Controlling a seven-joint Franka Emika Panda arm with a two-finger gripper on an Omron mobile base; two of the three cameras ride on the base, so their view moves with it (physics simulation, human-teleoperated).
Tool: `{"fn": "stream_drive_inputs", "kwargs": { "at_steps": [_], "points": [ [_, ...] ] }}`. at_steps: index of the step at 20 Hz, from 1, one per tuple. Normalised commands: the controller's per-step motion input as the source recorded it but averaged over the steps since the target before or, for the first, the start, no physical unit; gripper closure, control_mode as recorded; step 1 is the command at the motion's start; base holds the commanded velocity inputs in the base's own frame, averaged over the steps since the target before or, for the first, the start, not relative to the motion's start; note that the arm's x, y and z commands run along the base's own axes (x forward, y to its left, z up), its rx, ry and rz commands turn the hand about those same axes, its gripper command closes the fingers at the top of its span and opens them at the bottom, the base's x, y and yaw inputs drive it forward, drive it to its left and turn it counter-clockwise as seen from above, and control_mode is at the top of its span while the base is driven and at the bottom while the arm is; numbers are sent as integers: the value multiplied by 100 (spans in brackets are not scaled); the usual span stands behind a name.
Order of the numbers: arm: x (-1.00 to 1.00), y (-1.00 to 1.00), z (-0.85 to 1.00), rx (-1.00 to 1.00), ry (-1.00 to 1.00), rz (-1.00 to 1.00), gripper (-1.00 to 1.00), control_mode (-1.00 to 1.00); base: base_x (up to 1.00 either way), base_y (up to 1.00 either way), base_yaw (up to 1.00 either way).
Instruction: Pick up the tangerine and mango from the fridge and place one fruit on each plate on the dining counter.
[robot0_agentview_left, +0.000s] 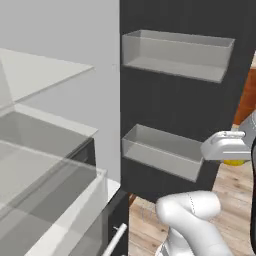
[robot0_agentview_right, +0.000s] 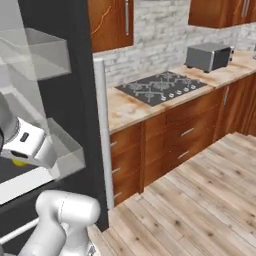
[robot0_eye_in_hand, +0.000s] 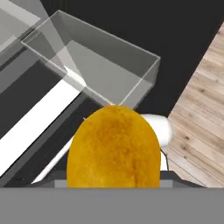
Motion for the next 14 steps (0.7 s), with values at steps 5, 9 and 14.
{"fn": "stream_drive_inputs", "kwargs": {
  "at_steps": [5,9,14],
  "points": [
    [0,0,0,0,0,0,100,100,34,-43,-69],
    [0,0,0,0,0,0,100,100,37,-60,-60],
    [0,0,0,0,0,0,100,100,-6,-96,-31]
  ]
}}
